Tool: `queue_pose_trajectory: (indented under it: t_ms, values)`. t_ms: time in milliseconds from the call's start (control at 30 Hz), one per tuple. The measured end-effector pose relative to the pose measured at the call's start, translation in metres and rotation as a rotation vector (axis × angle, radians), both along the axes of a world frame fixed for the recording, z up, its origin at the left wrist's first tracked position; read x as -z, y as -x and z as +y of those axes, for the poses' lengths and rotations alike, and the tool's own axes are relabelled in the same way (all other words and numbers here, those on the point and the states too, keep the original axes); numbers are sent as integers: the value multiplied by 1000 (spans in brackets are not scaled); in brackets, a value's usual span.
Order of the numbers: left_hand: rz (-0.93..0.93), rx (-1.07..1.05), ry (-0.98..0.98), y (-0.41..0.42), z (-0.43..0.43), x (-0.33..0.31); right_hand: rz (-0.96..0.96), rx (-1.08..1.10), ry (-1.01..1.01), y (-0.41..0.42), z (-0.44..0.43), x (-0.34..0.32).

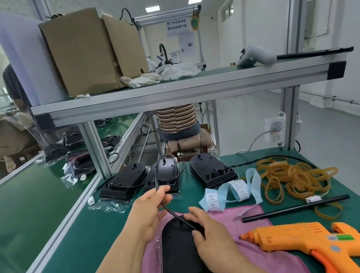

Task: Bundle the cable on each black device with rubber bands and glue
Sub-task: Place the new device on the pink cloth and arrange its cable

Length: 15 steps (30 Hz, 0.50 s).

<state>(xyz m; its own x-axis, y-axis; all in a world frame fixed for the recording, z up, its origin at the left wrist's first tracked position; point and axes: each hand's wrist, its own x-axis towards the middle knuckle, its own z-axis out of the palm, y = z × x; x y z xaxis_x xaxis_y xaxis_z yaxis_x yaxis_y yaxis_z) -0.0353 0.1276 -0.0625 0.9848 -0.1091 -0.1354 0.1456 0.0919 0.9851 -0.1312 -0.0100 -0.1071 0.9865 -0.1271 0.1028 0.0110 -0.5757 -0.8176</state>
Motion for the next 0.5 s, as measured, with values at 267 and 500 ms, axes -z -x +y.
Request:
queue_pose_trajectory:
  t_ms: [267, 500]
  values:
    - [-171, -235, -397, 7, 12, 17, 4, 10, -6, 1, 1, 1]
    - [-144, -268, -239, 5, -2, 17, -5, 3, 41, 1, 2, -1]
